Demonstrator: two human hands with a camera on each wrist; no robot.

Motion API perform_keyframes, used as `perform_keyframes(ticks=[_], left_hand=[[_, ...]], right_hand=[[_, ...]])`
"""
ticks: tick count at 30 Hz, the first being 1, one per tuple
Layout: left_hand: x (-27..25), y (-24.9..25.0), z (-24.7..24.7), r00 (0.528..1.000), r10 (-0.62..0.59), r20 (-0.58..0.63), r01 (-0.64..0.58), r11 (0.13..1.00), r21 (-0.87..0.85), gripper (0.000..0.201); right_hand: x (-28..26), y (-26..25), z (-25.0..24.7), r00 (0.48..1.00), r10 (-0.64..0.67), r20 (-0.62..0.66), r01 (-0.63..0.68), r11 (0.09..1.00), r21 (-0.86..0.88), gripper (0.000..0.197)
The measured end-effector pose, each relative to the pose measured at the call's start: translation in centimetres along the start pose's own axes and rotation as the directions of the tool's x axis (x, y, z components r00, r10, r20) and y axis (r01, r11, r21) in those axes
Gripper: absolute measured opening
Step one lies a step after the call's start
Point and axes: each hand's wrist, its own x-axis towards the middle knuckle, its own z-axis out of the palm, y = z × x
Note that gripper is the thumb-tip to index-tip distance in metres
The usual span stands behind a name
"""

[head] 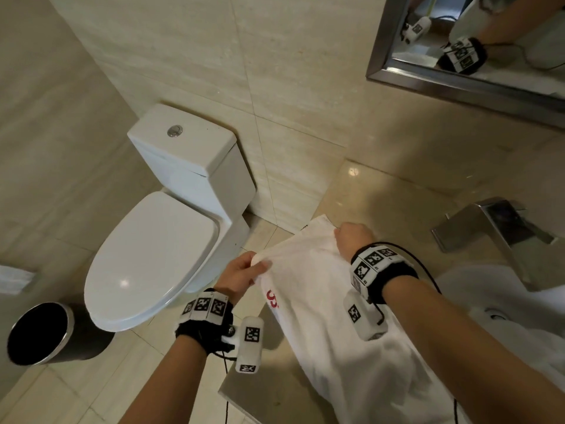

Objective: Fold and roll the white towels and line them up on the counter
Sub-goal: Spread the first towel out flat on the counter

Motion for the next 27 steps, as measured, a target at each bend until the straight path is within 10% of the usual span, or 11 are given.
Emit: perform_keyframes(ticks=[3,8,12,17,20,23,27], left_hand=[[0.9,-0.7,-0.8,0.983,0.178,-0.048,-0.138,0.882,0.45,0.016],[1.6,-1.1,-1.0,0.987,0.068,-0.148,0.075,0.614,0.786,0.021],[1.0,-0.3,-1.5,0.986,-0.028,-0.164,0.055,0.985,0.162,0.033],[-0.9,1.2,-2.7,1.0,0.018,0.002,-0.016,0.935,-0.354,0.026],[0.5,1.1,-3.2,0.998,0.012,-0.066,-0.013,1.0,-0.015,0.028],[2.6,0.2,-3.4,0.994,-0.015,-0.106,0.074,0.813,0.577,0.014],[3.1,0.3,-2.9,0.989,-0.104,-0.11,0.151,0.728,0.669,0.028]], right_hand=[[0.0,0.2,0.1,1.0,0.003,-0.019,-0.003,1.0,-0.007,0.036],[0.2,-0.2,0.4,1.0,0.021,0.018,-0.021,1.0,0.004,0.039],[0.5,-0.5,0.2,0.998,0.05,0.042,-0.051,0.999,0.02,0.039],[0.8,-0.3,0.3,0.998,0.061,0.022,-0.062,0.996,0.058,0.04],[0.6,-0.2,0.6,0.998,0.059,0.0,-0.059,0.995,0.078,0.038],[0.2,-0.3,0.7,0.999,0.044,-0.014,-0.044,0.997,0.059,0.038],[-0.3,-0.5,0.7,0.997,0.069,-0.019,-0.067,0.993,0.098,0.032]])
